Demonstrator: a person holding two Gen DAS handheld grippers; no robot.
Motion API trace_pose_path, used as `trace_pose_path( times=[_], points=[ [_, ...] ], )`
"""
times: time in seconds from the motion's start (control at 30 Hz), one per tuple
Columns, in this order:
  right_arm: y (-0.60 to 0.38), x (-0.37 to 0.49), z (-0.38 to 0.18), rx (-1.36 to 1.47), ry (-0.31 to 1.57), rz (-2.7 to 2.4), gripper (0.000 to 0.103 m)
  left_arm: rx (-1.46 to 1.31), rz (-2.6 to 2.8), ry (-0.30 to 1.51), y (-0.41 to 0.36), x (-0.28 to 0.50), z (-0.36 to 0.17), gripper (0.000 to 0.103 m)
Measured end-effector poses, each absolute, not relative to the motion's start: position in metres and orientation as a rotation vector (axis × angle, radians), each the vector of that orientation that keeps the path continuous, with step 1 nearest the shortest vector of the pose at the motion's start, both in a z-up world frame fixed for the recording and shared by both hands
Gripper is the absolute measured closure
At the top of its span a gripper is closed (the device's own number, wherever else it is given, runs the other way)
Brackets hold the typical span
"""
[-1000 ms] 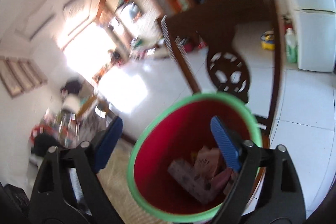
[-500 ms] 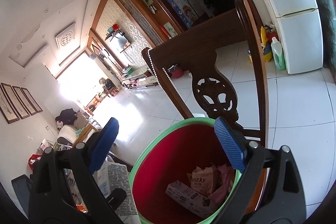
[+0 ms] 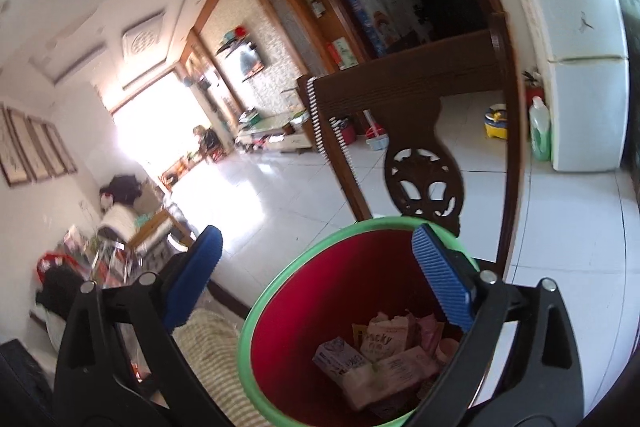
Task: Collect trash
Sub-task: 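Grasp crumpled newspaper with the left gripper while the right grasps the orange snack bag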
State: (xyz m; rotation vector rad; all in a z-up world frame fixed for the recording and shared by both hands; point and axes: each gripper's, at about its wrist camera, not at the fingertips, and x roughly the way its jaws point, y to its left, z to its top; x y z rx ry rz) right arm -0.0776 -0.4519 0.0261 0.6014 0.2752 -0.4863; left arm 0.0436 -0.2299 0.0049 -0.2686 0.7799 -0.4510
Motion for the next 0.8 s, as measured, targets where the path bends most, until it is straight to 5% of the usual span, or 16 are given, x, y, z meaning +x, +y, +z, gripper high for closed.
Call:
trace_pose_path(
  times=[0.33, 0.6, 0.67, 0.73, 0.8],
  points=[
    [-0.384, -0.027, 0.022, 0.513, 0.471, -0.246, 0.007, -0.35, 0.038, 0.728, -0.041, 0.067, -0.001, 0.028],
    [-0.313, 0.007, 0.021, 0.35, 0.551, -0.103, 0.007, -0.345, 0.123, 0.804, -0.011, 0.123, -0.024, 0.028],
    [-0.301, 0.014, 0.019, 0.326, 0.566, -0.079, 0.007, -0.344, 0.101, 0.81, -0.008, 0.125, -0.027, 0.032],
    [-0.288, 0.019, 0.018, 0.309, 0.582, -0.039, 0.007, -0.322, 0.094, 0.832, -0.009, 0.131, -0.031, 0.05],
    [-0.279, 0.023, 0.016, 0.29, 0.585, -0.021, 0.007, -0.337, 0.076, 0.833, -0.007, 0.131, -0.035, 0.057]
  ],
)
